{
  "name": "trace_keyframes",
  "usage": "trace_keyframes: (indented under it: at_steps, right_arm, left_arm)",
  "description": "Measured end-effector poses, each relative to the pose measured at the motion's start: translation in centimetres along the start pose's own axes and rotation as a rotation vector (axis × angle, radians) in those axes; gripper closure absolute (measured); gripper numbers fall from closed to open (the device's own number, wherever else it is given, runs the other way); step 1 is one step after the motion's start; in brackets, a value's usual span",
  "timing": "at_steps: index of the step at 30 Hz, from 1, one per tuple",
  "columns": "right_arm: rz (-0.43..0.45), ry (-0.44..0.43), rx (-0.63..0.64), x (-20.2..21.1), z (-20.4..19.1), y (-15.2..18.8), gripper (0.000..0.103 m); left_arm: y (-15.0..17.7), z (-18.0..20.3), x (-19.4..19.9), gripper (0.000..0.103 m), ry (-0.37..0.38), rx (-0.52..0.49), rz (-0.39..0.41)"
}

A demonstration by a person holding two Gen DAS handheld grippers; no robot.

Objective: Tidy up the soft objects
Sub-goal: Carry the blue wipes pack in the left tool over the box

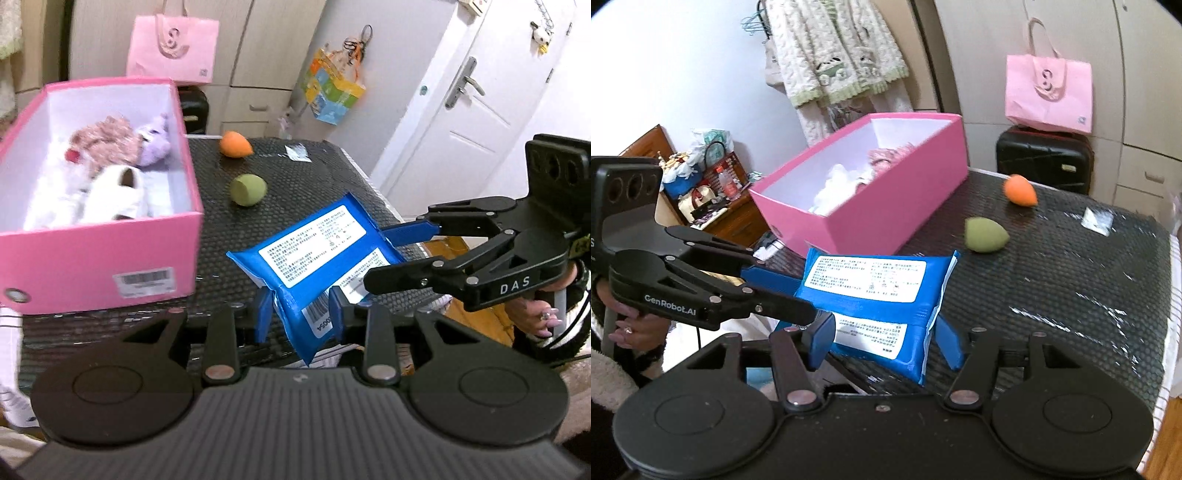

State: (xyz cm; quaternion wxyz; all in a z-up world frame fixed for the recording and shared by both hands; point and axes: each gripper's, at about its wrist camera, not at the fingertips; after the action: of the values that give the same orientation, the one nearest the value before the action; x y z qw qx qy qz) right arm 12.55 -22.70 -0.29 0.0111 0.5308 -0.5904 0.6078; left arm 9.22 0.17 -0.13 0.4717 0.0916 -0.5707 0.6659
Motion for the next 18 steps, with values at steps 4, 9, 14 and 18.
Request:
trace_keyframes:
  at_steps: [4, 9, 14, 18]
  right_arm:
    - [-0.001, -0.006, 0.030, -0.4, -2.2, -1.7, 0.037]
    - [0.034, 0.001, 0.111, -0.6, -5.4, -3.6, 0.035]
    - [0.075, -0.007, 0.161, -0.5, -7.8, -5.3, 0.034]
    - [0.093, -0.017, 0.177, -1.3, -8.9, -6.9, 0.031]
  left_arm:
    - [0.5, -0.9, 2.4, 0.072, -0.014, 0.004, 0.019]
    - [0.6, -1.7, 5.4, 0.072, -0.026, -0.001, 0.066]
    - [-0.3, -2.3, 8.6, 0.072, -0.075, -0.036, 0.142]
    - [-1.1, -3.3, 10.1, 0.071, -0.108, -0.067, 0.197]
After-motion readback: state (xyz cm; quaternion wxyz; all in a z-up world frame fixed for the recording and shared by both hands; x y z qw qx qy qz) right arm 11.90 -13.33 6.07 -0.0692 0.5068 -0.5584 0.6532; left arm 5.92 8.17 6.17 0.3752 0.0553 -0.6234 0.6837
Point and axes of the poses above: each gripper's, at about its wrist camera, not at the fingertips, and x roughly against the way its jaws point, z to its right, y to its underside, and after that the axes turned 1 degree about x, right-handed
